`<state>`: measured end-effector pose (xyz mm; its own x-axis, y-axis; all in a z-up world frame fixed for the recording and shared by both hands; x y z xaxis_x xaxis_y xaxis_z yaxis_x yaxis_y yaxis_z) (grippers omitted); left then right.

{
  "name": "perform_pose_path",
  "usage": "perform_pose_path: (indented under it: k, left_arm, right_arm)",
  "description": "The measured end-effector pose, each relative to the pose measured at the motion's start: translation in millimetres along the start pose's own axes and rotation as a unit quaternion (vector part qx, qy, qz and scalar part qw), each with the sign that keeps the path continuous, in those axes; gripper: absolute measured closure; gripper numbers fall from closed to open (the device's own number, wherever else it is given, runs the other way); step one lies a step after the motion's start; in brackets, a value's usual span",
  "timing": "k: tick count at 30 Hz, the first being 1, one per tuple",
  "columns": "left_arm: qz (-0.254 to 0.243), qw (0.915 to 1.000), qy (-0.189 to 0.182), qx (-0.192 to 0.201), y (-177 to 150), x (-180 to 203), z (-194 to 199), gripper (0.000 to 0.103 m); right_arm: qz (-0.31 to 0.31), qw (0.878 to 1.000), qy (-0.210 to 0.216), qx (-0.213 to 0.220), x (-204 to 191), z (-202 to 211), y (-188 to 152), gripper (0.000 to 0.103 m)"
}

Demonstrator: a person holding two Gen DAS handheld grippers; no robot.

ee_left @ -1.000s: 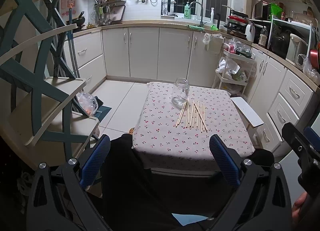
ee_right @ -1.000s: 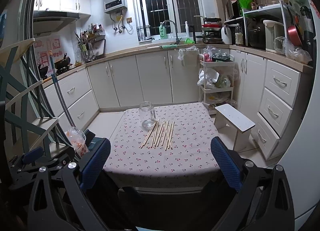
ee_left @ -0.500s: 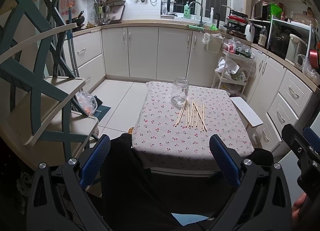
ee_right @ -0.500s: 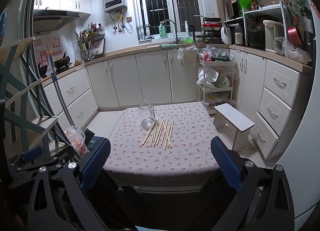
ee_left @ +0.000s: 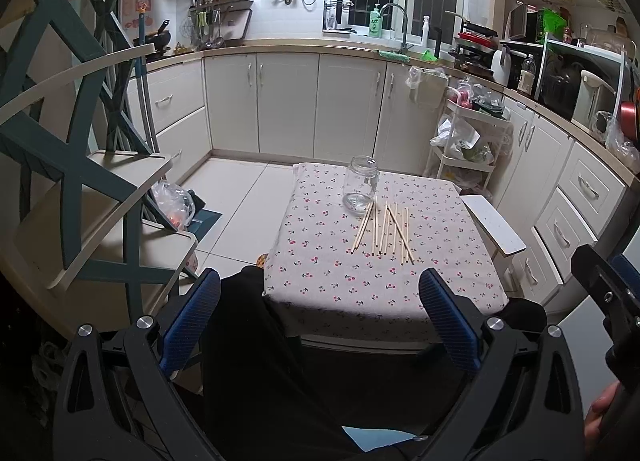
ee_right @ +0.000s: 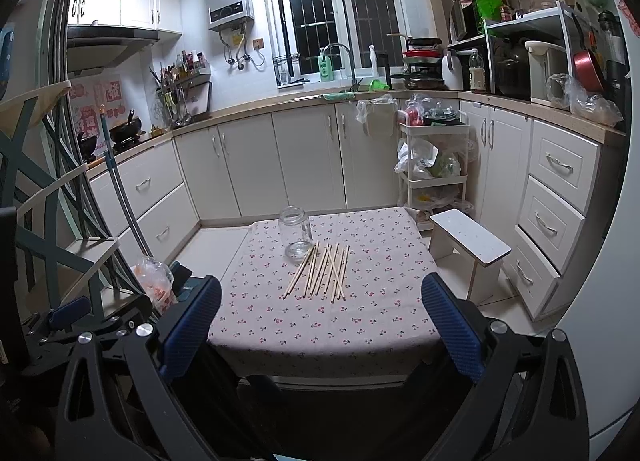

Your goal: Organize utensils

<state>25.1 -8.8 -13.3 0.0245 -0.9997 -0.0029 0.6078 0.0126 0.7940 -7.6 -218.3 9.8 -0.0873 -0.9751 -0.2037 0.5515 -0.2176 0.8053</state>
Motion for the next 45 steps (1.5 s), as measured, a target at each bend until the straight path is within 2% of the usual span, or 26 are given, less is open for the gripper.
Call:
perform_pose_path:
  k: [20,31,37,42,45]
  left_arm:
    - [0.005,1.0,-0.001,-0.005,3,0,-14,0.008]
    - [0.0,0.9999,0.0,-0.012,8,6,-28,0.008]
    - [0.007,1.0,-0.003,-0.004,15,6,-31,0.008]
    - [-0.004,0.9999,0.012,0.001,23,6,-52,0.008]
    - [-0.009,0.9996,-0.015,-0.022,23,10,-81,0.008]
  right_arm:
    - [0.002,1.0,-0.001,-0.008,-1,-6,-1,0.007]
    - [0.002,1.0,-0.006,-0.023,3,-27,5,0.007]
    - [0.0,1.0,-0.011,-0.011,7,-28,12,0.007]
    - [-0.012,0.999,-0.013,-0.028,15,-54,13,0.007]
    - [-0.016,0.999,-0.016,-0.043,21,-73,11,0.007]
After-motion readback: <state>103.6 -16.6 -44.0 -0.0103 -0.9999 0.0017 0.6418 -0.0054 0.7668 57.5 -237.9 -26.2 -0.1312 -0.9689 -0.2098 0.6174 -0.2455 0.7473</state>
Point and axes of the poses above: each gripper's, at about its wrist camera, not at the fingertips, and z roughly against the way its jaws point, x to its right, y to its top, the point moved 4 cm from there along -z, roughly the way its jaws point, and after that the axes turned 4 degrees about -z, right-handed, at the moved point
